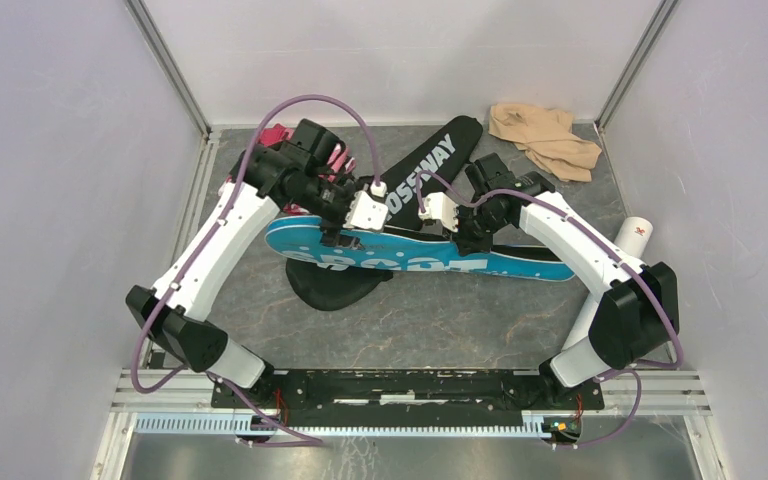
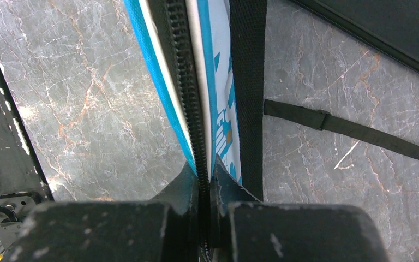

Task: Pack up the badminton gear
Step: Adjust the racket bag at the center of the board.

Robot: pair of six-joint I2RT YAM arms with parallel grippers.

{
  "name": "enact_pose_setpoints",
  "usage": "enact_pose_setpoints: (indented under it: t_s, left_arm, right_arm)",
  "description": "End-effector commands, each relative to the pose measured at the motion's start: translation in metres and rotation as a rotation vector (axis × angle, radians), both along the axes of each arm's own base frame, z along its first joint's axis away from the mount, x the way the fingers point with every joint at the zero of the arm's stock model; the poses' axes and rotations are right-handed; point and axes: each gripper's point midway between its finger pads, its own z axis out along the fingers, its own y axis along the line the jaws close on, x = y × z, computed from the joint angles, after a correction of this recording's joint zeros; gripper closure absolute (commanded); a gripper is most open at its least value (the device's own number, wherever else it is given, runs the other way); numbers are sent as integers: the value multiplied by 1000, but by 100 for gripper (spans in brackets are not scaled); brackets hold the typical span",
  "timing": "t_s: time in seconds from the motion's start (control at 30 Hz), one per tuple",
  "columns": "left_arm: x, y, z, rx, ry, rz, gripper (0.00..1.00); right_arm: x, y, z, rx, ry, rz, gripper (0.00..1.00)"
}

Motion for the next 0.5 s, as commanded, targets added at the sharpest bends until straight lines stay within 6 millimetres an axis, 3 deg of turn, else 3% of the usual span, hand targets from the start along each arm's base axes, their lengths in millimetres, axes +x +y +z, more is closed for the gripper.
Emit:
enact_pose_setpoints:
  t_s: [0.0, 0.3, 0.47]
  left_arm:
    - [7, -17, -3, 6, 6, 6, 16]
    - [15, -8, -43, 180, 105, 7, 28]
    - [11, 4, -49, 240, 113, 11, 40]
  right_arm:
    - [-7, -2, 3, 8, 18, 11, 100]
    - [-9, -3, 0, 1, 19, 15, 100]
    - [-8, -6, -1, -12, 14, 12, 100]
